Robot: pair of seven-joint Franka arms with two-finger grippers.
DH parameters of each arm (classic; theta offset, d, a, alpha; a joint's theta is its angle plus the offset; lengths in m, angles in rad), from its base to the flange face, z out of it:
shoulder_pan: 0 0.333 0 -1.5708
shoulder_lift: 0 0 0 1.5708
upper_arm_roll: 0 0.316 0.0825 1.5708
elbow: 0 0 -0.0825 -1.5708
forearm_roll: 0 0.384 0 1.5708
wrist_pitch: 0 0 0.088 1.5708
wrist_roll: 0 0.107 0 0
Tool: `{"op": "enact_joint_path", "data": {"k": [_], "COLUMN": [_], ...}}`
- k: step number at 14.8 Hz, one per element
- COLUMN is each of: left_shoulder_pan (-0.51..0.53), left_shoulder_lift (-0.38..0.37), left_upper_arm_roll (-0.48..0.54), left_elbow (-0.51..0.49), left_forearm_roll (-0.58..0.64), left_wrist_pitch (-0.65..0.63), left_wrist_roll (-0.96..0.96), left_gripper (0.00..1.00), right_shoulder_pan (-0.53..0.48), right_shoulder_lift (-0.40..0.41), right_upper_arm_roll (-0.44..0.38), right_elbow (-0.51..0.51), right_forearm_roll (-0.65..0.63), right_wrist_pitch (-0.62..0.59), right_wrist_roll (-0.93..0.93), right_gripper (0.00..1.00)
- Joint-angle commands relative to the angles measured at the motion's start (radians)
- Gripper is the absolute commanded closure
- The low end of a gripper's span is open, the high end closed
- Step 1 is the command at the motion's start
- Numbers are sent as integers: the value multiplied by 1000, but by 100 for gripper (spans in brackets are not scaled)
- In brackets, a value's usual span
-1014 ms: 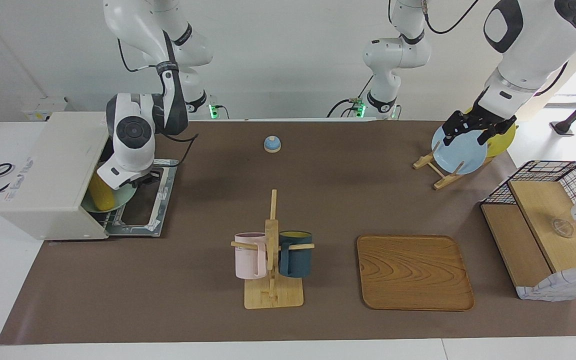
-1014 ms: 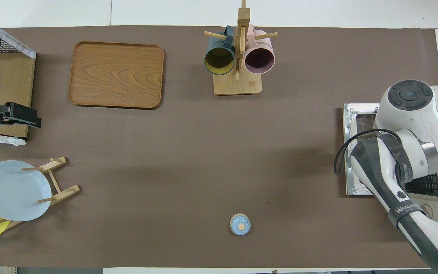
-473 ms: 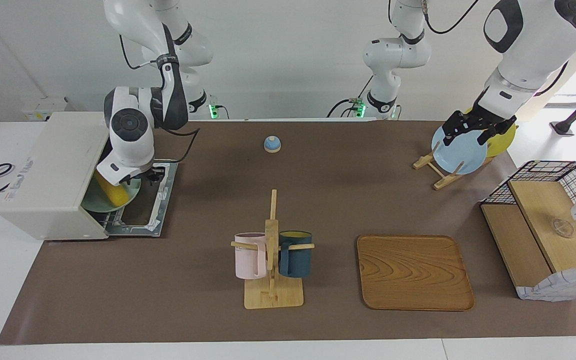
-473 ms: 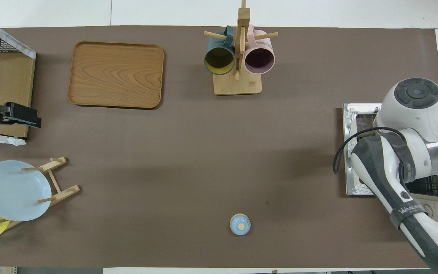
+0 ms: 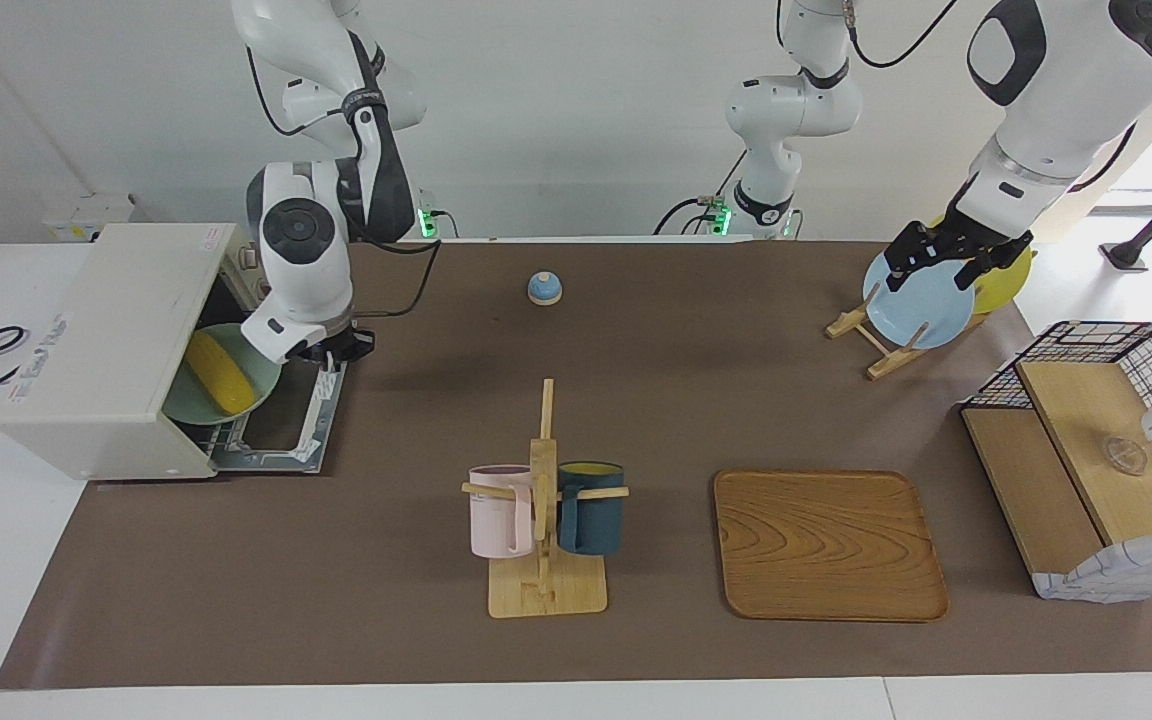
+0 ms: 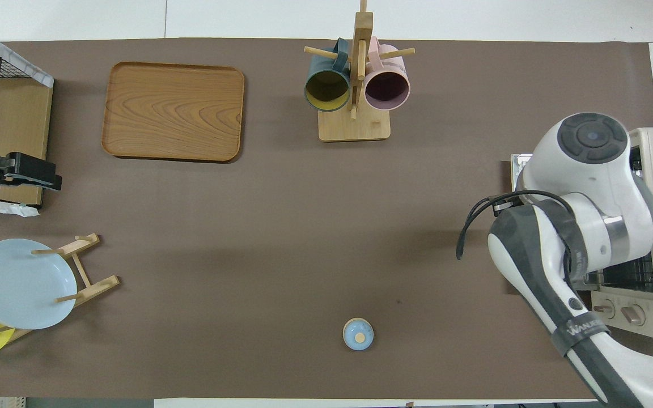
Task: Put corn in oven
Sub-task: 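Push the plate into the oven and open the right gripper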
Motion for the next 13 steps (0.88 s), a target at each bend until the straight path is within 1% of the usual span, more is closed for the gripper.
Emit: {"op": "enact_joint_path", "data": {"k": [1,2,5,10,13], "left_shoulder_pan": [8,8,8,8,8], "left_shoulder_lift": [-12,-13,-13,-12,-12], "left_upper_arm_roll": [-7,-7,-7,-7,-7], "left_elbow": [0,0,0,0,0], "left_forearm_roll": [23,23,23,23,23], "left_wrist_pitch": [-14,-14,-14,-14,-14], "left_wrist_roll": [5,5,5,5,5], "left_gripper": [0,0,0,0,0], "right_shoulder_pan": [-1,-3,-14,-40,-40], "right_shoulder_lift": [2,22,62,97,99], "right_upper_arm_roll": [2,2,1,-1,-4], "right_elbow": [-96,-107,-108,-110,-110], "right_forearm_roll": [16,16,16,7,-12], "right_wrist_pitch": [132,165,199,205,196], "right_wrist_roll": [47,50,64,70,70], "right_gripper": [100,100,100,100,100]}}
